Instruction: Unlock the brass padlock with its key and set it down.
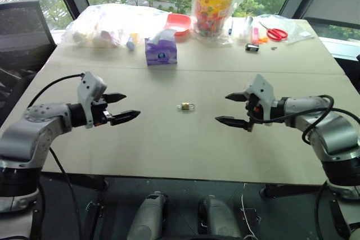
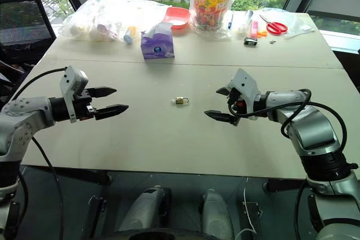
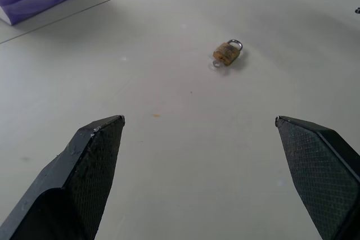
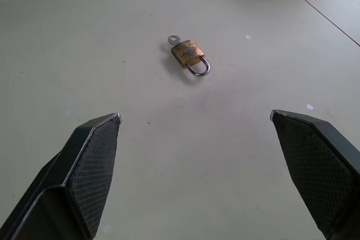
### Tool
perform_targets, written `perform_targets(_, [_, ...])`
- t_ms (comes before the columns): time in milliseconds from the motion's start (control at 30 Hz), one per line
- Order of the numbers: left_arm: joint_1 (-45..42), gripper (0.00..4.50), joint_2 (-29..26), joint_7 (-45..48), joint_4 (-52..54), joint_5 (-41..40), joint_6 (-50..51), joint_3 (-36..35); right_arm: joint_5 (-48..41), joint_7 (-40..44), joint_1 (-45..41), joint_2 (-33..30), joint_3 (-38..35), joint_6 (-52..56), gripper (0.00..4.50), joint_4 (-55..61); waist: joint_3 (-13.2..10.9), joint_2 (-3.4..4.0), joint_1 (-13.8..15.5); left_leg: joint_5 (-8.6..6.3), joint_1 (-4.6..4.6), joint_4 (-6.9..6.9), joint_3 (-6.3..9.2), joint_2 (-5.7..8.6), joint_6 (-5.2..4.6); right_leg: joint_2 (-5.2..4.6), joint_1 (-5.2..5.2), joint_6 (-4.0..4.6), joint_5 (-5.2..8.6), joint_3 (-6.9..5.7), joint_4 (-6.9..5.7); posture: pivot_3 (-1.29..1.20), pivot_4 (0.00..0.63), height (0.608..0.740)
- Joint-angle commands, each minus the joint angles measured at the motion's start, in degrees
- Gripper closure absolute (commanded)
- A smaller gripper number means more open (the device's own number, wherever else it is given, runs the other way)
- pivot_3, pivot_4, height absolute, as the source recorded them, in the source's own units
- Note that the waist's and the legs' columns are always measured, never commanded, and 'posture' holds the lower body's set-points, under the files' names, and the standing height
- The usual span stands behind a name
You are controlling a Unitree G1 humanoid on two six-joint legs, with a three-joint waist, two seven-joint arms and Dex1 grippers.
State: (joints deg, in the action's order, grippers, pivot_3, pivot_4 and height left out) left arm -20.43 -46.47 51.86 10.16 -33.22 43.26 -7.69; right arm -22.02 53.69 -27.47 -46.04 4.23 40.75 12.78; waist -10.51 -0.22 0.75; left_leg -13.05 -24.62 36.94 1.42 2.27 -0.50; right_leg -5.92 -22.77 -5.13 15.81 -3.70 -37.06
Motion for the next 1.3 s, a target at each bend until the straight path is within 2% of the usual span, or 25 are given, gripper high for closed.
perform_targets(33, [-0.7, 0.02, 0.2, -0.1, 0.8, 0.0, -0.8, -0.3, 0.3, -0.5, -0.8, 0.5, -0.1, -0.7, 0.05, 2.0, 0.0, 0.0, 0.0, 0.0, 0.0, 0.01, 0.0, 0.0, 0.0, 0.0, 0.0, 0.01, 0.01, 0.0, 0.0, 0.0, 0.15, 0.74])
perform_targets(367, [-0.5, 0.02, -0.2, 1.3, 1.5, 0.8, -0.6, 1.3, 1.2, -1.3, -0.6, 0.9, 0.1, -0.4, 0.05, 0.8, 0.0, 0.0, 0.0, 0.0, 0.0, 0.0, -0.01, 0.0, 0.0, 0.0, -0.01, 0.02, 0.0, 0.0, 0.0, 0.0, 0.15, 0.74])
perform_targets(533, [-2.5, 0.02, -1.9, 2.9, -0.8, 6.0, -4.1, 5.8, 4.3, -1.8, -3.0, 1.4, 3.7, -0.8, 0.05, -1.6, 0.0, 0.0, -0.1, 0.0, 0.0, 0.0, -0.01, 0.0, 0.0, 0.0, 0.0, 0.09, 0.04, 0.0, 0.0, 0.0, 0.15, 0.74])
perform_targets(600, [-5.1, 0.02, -2.4, 4.0, -2.8, 9.2, -5.9, 9.2, 7.3, -2.5, -6.8, 4.0, 7.3, -2.1, 0.05, -6.6, 0.0, 0.01, -0.2, 0.0, 0.01, 0.02, -0.02, 0.0, 0.0, 0.01, -0.01, 0.14, 0.01, 0.0, 0.0, 0.0, 0.15, 0.74])
perform_targets(733, [-9.7, 0.02, -3.0, 8.0, -4.4, 10.7, -6.3, 12.8, 11.4, -0.9, -15.3, 10.8, 13.7, -3.7, 0.05, -17.3, 0.0, 0.03, -0.6, 0.02, 0.0, 0.05, -0.07, -0.04, 0.01, 0.07, -0.1, 0.26, -0.06, 0.03, -0.03, 0.0, 0.15, 0.74])
perform_targets(867, [-8.8, 0.02, -5.6, 12.3, -5.3, 12.6, -9.8, 13.9, 15.2, 3.2, -22.1, 15.0, 18.6, -7.6, 0.05, -28.4, 0.0, 0.03, -1.2, 0.02, -0.02, -0.08, -0.19, -0.02, 0.01, 0.13, -0.17, 0.04, -0.18, 0.09, -0.04, 0.0, 0.15, 0.74])
perform_targets(967, [-8.9, 0.02, -4.6, 9.1, -8.7, 15.4, -12.1, 12.9, 19.0, 5.7, -27.4, 18.4, 21.7, -13.2, 0.05, -39.1, -0.1, 0.03, -1.4, 0.03, -0.08, -0.08, -0.19, -0.02, 0.02, 0.31, -0.22, 0.01, -0.16, 0.09, -0.05, 0.0, 0.15, 0.74])
perform_targets(1300, [-1.0, 0.02, -1.5, 3.4, -1.2, 13.3, -8.2, 8.3, 25.4, 9.1, -37.5, 27.8, 21.7, -26.8, 0.05, -63.0, -0.1, 0.04, -1.9, 0.06, -0.07, -0.01, -0.32, -0.04, 0.05, 0.39, -0.42, -0.06, -0.21, 0.35, -0.39, 0.0, 0.15, 0.74])
